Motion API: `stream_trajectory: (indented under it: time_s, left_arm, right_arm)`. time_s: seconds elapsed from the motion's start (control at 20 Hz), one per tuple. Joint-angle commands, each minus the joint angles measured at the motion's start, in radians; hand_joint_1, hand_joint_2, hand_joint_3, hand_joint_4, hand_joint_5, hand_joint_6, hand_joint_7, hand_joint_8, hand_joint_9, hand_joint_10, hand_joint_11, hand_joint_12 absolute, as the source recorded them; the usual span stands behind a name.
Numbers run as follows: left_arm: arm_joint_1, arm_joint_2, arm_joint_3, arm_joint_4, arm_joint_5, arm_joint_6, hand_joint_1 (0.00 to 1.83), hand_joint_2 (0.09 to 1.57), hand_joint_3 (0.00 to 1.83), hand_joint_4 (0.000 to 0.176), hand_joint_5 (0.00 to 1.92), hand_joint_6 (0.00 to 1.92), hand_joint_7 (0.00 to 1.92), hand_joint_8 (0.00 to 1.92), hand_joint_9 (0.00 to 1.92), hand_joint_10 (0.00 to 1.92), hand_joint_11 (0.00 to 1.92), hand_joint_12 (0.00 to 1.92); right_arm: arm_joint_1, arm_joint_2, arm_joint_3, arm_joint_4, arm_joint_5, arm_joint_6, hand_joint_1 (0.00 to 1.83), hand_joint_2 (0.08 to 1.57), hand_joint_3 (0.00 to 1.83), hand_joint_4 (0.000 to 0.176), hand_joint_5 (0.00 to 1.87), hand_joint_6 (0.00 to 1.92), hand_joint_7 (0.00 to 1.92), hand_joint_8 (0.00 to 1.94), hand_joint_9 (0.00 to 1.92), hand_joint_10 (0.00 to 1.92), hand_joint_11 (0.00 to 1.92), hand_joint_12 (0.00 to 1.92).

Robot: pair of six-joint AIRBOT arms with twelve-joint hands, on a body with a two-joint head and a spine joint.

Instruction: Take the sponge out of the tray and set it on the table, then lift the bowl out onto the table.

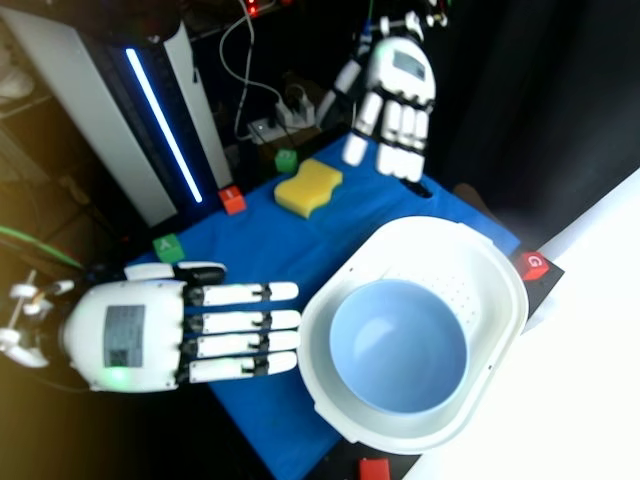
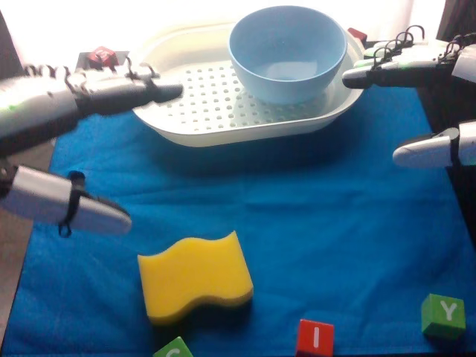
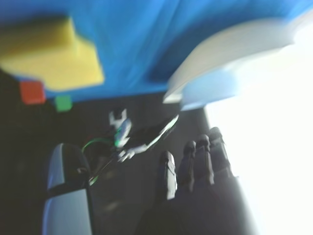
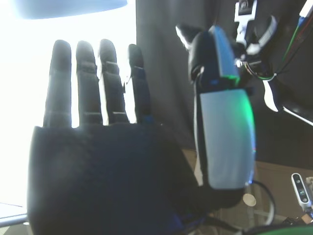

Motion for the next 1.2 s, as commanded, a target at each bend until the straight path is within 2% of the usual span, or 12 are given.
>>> stream_trajectory:
  time_s: [0.0, 0.05, 0.15, 0.2, 0.35, 0.4, 0.5, 0.6, 0.8, 0.95, 1.0, 1.15]
  left_arm:
    - [-0.004, 0.010, 0.001, -0.075, -0.160, 0.030, 0.72, 0.88, 0.00, 0.160, 0.04, 0.00, 0.00, 0.00, 0.00, 0.00, 0.00, 0.00]
    - [0.001, 0.012, 0.001, -0.110, -0.174, 0.059, 0.76, 0.88, 0.00, 0.127, 0.08, 0.01, 0.00, 0.00, 0.00, 0.00, 0.00, 0.00]
    - [0.002, 0.009, 0.014, -0.173, -0.191, 0.089, 0.73, 0.89, 0.01, 0.143, 0.06, 0.01, 0.00, 0.00, 0.00, 0.00, 0.00, 0.00]
    - [0.002, 0.000, 0.028, -0.200, -0.209, 0.090, 0.77, 0.90, 0.01, 0.131, 0.06, 0.00, 0.00, 0.00, 0.00, 0.00, 0.00, 0.00]
    - [0.002, -0.013, 0.041, -0.247, -0.239, 0.117, 0.75, 0.90, 0.00, 0.125, 0.05, 0.00, 0.00, 0.00, 0.00, 0.00, 0.00, 0.00]
    - [0.002, -0.016, 0.044, -0.255, -0.246, 0.120, 0.73, 0.89, 0.00, 0.148, 0.04, 0.00, 0.00, 0.00, 0.00, 0.00, 0.00, 0.00]
    - [0.003, -0.021, 0.045, -0.264, -0.255, 0.125, 0.74, 0.88, 0.00, 0.159, 0.06, 0.00, 0.00, 0.00, 0.00, 0.00, 0.00, 0.00]
    - [0.004, -0.026, 0.047, -0.274, -0.258, 0.135, 0.71, 0.89, 0.00, 0.153, 0.06, 0.00, 0.00, 0.00, 0.00, 0.00, 0.00, 0.00]
    - [0.003, -0.054, 0.064, -0.299, -0.280, 0.148, 0.70, 0.88, 0.00, 0.150, 0.05, 0.00, 0.00, 0.00, 0.00, 0.00, 0.00, 0.00]
    - [0.003, -0.062, 0.071, -0.299, -0.276, 0.148, 0.72, 0.87, 0.00, 0.151, 0.05, 0.00, 0.00, 0.00, 0.00, 0.00, 0.00, 0.00]
    - [0.003, -0.063, 0.073, -0.298, -0.271, 0.148, 0.75, 0.87, 0.00, 0.150, 0.04, 0.00, 0.00, 0.00, 0.00, 0.00, 0.00, 0.00]
    - [0.003, -0.068, 0.077, -0.296, -0.266, 0.148, 0.74, 0.87, 0.00, 0.143, 0.05, 0.00, 0.00, 0.00, 0.00, 0.00, 0.00, 0.00]
  right_arm:
    - [0.017, 0.001, 0.002, 0.054, 0.101, 0.007, 0.58, 1.09, 0.00, 0.078, 0.31, 0.00, 0.31, 0.01, 0.19, 0.01, 0.02, 0.25]
    - [0.023, 0.002, 0.007, 0.055, 0.101, 0.007, 0.60, 1.08, 0.00, 0.062, 0.35, 0.00, 0.36, 0.00, 0.28, 0.00, 0.11, 0.27]
    - [0.041, -0.002, 0.032, 0.057, 0.101, 0.007, 0.60, 1.09, 0.00, 0.058, 0.34, 0.00, 0.38, 0.01, 0.32, 0.01, 0.17, 0.29]
    - [0.068, -0.012, 0.048, 0.057, 0.101, 0.007, 0.63, 1.13, 0.01, 0.090, 0.31, 0.00, 0.25, 0.00, 0.18, 0.00, 0.05, 0.24]
    - [0.125, -0.029, 0.076, 0.047, 0.097, 0.008, 0.63, 1.12, 0.00, 0.094, 0.30, 0.00, 0.23, 0.00, 0.12, 0.00, 0.00, 0.16]
    - [0.157, -0.036, 0.085, 0.028, 0.076, 0.009, 0.69, 1.11, 0.00, 0.089, 0.33, 0.00, 0.27, 0.00, 0.19, 0.00, 0.01, 0.35]
    - [0.231, -0.054, 0.100, -0.034, 0.022, 0.009, 0.66, 1.10, 0.00, 0.097, 0.34, 0.00, 0.30, 0.00, 0.24, 0.00, 0.00, 0.44]
    - [0.276, -0.081, 0.127, -0.074, -0.015, 0.010, 0.70, 1.07, 0.00, 0.111, 0.37, 0.00, 0.39, 0.00, 0.40, 0.02, 0.00, 1.00]
    - [0.328, -0.169, 0.221, -0.141, -0.057, 0.090, 0.71, 1.08, 0.00, 0.096, 0.36, 0.00, 0.34, 0.00, 0.29, 0.00, 0.00, 0.60]
    - [0.357, -0.234, 0.288, -0.185, -0.062, 0.146, 0.70, 1.08, 0.00, 0.097, 0.37, 0.00, 0.33, 0.00, 0.29, 0.00, 0.00, 0.67]
    - [0.380, -0.252, 0.298, -0.219, -0.085, 0.149, 0.71, 1.10, 0.00, 0.063, 0.40, 0.00, 0.37, 0.00, 0.33, 0.00, 0.02, 0.72]
    - [0.410, -0.292, 0.324, -0.300, -0.140, 0.149, 0.70, 1.10, 0.00, 0.054, 0.41, 0.00, 0.35, 0.00, 0.30, 0.00, 0.00, 0.59]
